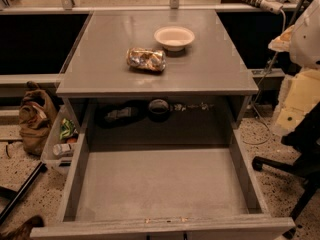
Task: Place orange can into top drawer
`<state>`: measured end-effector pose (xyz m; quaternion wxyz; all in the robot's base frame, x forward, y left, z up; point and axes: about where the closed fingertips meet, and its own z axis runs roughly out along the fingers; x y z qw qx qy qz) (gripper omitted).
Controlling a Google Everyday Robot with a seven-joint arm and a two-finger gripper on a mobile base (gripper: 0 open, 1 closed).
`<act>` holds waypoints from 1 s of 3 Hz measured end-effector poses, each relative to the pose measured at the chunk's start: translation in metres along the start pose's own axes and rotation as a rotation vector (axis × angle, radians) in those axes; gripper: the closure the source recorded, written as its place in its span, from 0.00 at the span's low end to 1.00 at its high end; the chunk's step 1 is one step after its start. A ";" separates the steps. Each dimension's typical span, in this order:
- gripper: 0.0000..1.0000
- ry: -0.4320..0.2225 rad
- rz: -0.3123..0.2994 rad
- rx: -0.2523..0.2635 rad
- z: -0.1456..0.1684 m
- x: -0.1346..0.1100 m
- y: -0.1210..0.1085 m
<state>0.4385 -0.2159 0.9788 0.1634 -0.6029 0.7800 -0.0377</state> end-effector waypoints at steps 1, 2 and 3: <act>0.00 -0.003 -0.003 0.007 -0.001 -0.002 -0.003; 0.00 -0.054 -0.013 0.034 0.016 -0.026 -0.044; 0.00 -0.155 -0.037 0.041 0.052 -0.074 -0.100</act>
Offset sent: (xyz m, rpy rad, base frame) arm 0.1429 0.0392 -0.0021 0.1113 -0.1113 0.0488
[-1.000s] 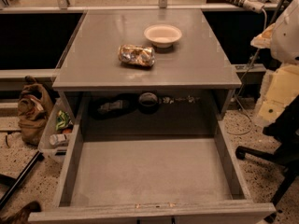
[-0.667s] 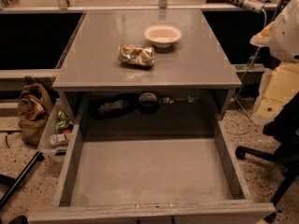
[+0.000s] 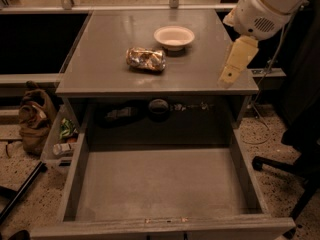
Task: Place orange can into top drawer
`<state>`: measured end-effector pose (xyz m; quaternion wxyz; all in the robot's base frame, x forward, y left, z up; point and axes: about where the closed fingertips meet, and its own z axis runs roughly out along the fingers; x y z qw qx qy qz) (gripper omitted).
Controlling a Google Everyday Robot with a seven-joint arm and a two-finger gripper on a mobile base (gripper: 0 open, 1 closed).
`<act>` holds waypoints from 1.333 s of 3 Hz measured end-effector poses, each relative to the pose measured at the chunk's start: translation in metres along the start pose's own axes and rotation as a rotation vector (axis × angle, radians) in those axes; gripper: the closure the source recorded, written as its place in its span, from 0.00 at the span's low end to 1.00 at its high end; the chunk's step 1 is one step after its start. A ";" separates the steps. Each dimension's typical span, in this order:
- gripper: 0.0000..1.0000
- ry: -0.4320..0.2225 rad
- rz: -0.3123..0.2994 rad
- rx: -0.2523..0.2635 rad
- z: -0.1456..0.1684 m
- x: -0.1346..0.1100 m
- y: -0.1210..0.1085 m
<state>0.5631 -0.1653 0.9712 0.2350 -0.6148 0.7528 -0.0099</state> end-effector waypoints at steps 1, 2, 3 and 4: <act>0.00 -0.094 -0.054 -0.073 0.058 -0.042 -0.033; 0.00 -0.094 -0.054 -0.073 0.058 -0.042 -0.033; 0.00 -0.118 -0.068 -0.058 0.065 -0.052 -0.043; 0.00 -0.171 -0.132 -0.056 0.091 -0.091 -0.067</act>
Offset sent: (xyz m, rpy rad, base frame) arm 0.0427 0.0385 -0.0195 0.0588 0.0235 0.0864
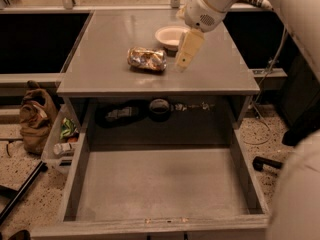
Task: Place orange can into top drawer
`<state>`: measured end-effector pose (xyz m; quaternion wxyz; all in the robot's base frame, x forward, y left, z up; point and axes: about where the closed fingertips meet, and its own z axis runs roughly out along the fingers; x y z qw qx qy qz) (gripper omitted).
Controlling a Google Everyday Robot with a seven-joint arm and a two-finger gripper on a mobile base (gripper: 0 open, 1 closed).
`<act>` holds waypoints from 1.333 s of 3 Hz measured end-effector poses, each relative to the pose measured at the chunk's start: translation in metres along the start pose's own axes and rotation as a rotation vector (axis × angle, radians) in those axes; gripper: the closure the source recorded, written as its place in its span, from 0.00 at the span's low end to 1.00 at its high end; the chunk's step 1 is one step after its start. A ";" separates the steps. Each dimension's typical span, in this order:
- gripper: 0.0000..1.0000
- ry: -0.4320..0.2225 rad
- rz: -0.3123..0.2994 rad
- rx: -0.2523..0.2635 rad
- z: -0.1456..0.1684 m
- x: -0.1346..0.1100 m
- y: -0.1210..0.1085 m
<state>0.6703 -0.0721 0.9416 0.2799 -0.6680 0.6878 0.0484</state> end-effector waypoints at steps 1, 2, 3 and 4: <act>0.00 -0.055 -0.077 -0.011 0.035 -0.042 -0.032; 0.00 -0.104 -0.113 -0.020 0.065 -0.065 -0.053; 0.00 -0.122 -0.109 -0.031 0.083 -0.065 -0.063; 0.00 -0.131 -0.081 -0.041 0.092 -0.055 -0.067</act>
Offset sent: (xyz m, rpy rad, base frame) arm 0.1104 0.1122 -0.0068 0.1014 -0.0633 0.1923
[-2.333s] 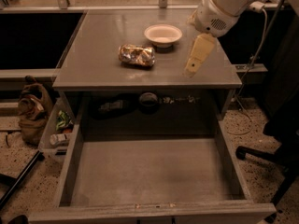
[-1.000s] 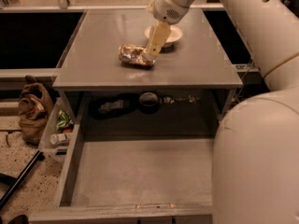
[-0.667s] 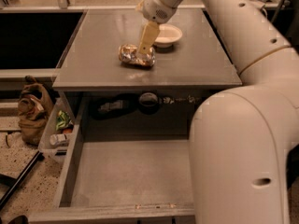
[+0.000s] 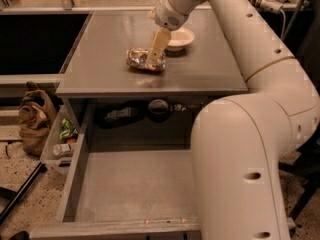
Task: Place orange can into top drawer
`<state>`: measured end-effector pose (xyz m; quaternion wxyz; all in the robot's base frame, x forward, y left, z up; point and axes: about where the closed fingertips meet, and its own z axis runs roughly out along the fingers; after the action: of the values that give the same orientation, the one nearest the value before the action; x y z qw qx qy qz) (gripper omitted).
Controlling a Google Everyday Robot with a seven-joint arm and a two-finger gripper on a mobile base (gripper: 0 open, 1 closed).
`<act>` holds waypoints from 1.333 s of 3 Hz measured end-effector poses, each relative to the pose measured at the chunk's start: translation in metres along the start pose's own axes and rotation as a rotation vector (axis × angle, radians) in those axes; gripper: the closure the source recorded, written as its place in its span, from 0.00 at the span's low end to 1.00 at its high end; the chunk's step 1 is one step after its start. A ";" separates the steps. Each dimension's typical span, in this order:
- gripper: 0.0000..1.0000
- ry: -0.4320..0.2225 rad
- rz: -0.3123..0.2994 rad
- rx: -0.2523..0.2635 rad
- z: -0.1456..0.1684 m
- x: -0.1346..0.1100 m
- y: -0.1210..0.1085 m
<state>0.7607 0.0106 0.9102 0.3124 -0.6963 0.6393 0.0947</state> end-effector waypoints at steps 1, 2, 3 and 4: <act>0.00 -0.009 0.030 -0.009 0.005 0.012 -0.001; 0.00 -0.009 0.054 -0.029 0.014 0.020 0.000; 0.00 -0.007 0.072 -0.059 0.026 0.026 0.003; 0.00 0.005 0.078 -0.081 0.035 0.029 0.006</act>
Offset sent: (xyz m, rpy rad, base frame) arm 0.0131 -0.0202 -0.0246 0.0190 0.0870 -0.0382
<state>0.7692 0.0057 0.8650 0.2783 -0.6833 0.6622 0.1308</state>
